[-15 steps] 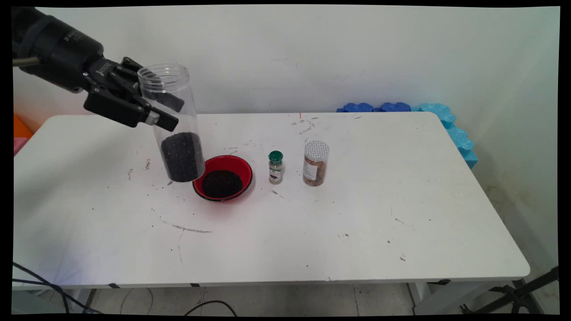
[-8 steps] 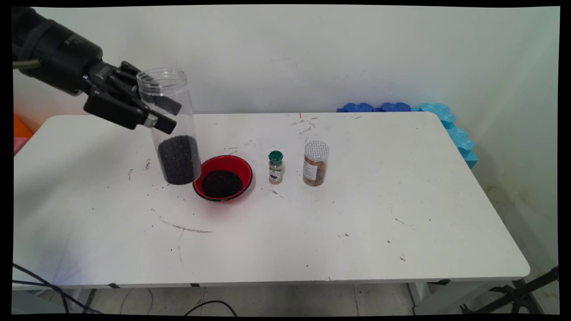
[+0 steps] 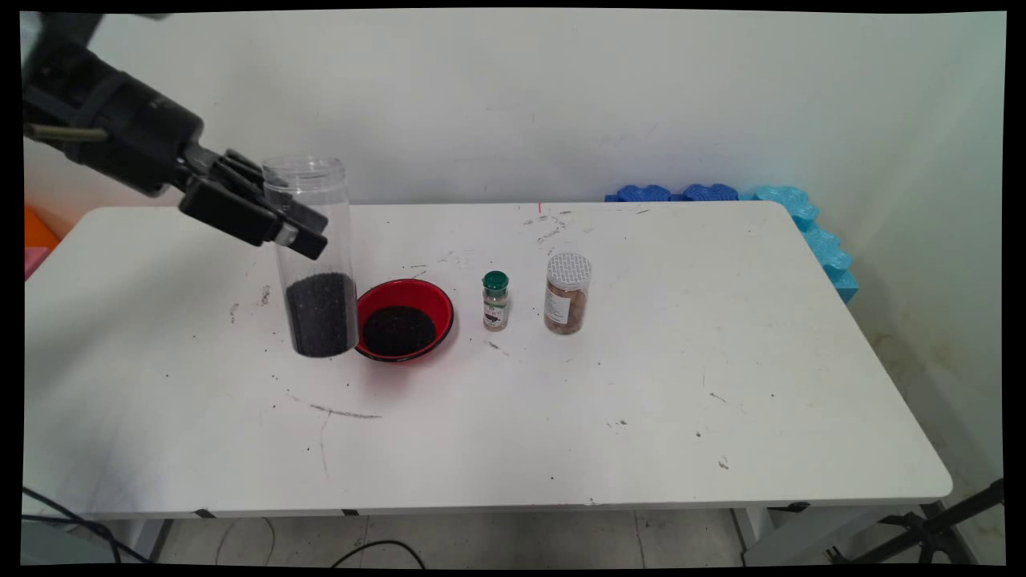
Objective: Pour the black seasoning powder in the red bowl
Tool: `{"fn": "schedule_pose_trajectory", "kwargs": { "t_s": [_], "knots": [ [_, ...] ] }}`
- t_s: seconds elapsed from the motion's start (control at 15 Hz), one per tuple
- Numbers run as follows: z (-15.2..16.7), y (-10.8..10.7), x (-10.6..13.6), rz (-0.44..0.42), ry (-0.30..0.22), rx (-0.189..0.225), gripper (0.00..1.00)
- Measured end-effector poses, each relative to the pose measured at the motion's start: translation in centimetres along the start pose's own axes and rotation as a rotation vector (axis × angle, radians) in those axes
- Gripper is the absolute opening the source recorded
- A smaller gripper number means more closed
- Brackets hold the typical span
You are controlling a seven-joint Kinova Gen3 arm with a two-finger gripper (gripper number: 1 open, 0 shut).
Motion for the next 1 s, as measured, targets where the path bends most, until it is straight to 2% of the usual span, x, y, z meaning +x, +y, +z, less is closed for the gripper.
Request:
{"fn": "schedule_pose_trajectory", "kwargs": {
  "t_s": [0.27,1.0],
  "knots": [
    [1.4,-1.3,-0.4,-0.193,-0.012,0.004,0.0],
    [5.7,-3.9,-1.5,-0.548,-0.046,-0.021,0.0]
  ]
}}
